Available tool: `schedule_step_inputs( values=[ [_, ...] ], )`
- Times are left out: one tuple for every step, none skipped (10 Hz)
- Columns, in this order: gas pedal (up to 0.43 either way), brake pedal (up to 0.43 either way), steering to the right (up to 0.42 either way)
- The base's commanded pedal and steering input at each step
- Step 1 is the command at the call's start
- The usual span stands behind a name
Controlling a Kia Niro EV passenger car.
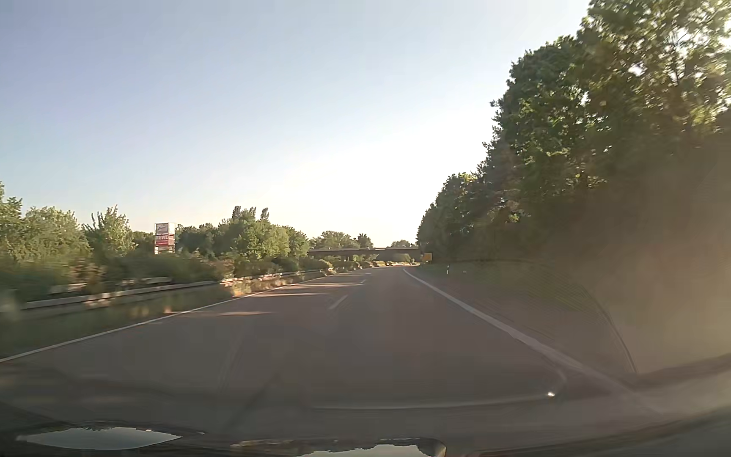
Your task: Follow the waypoints while adhering to traffic rules and regulations
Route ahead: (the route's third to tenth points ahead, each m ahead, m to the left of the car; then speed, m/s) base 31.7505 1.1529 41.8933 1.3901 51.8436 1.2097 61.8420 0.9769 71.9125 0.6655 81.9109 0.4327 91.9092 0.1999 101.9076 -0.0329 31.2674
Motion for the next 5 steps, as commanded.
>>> schedule_step_inputs(
  values=[
    [0.268, 0.0, 0.003],
    [0.28, 0.0, 0.003],
    [0.28, 0.0, 0.003],
    [0.28, 0.0, 0.002],
    [0.28, 0.0, 0.002]
  ],
)
